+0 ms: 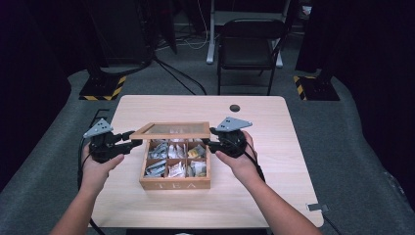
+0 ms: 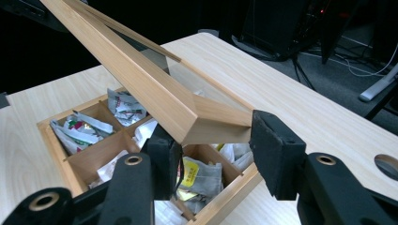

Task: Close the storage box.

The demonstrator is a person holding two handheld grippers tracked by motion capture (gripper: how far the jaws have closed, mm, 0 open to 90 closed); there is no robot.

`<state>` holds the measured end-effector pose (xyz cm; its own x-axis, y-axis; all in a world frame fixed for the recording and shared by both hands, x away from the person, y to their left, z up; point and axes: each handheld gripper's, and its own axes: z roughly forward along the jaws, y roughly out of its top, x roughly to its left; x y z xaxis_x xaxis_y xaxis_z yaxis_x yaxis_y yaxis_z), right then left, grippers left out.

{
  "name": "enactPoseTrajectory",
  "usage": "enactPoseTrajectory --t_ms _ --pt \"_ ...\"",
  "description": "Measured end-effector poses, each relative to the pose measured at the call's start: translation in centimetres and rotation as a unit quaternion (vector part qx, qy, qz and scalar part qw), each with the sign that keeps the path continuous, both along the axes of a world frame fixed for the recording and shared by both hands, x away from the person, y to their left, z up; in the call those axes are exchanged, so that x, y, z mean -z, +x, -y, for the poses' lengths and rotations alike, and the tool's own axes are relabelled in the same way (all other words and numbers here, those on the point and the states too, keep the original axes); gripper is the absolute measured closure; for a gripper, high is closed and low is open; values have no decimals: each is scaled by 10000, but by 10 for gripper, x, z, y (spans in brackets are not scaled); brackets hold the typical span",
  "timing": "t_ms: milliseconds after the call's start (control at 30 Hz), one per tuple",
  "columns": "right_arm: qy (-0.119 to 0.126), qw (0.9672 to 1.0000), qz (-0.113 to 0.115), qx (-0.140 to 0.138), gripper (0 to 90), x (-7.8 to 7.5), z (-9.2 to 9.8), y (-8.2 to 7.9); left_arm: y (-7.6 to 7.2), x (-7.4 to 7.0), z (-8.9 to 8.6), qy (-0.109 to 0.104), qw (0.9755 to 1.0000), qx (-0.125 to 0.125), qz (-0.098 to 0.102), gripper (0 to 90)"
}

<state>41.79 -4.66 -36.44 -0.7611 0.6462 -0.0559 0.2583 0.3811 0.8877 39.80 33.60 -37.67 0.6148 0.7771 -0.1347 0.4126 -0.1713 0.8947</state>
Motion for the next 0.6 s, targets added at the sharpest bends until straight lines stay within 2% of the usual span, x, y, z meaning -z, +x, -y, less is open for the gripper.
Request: enactPoseTrajectory --t_ms 67,133,200,367,600 --pt "13 10000 -84 8 531 1 1 -4 -2 2 0 1 10000 -2 -17 543" --pt "-5 10000 -39 -27 529 2 1 -6 -4 4 0 18 10000 19 -18 542" --pt "12 10000 -36 -33 529 2 1 -9 -5 7 0 -58 10000 -7 -9 541" --pt "-27 10000 -5 -38 528 6 1 -14 -9 11 0 6 10000 31 -40 540" --pt "8 9999 -148 -28 519 14 3 -20 -15 19 0 28 9999 37 -138 538"
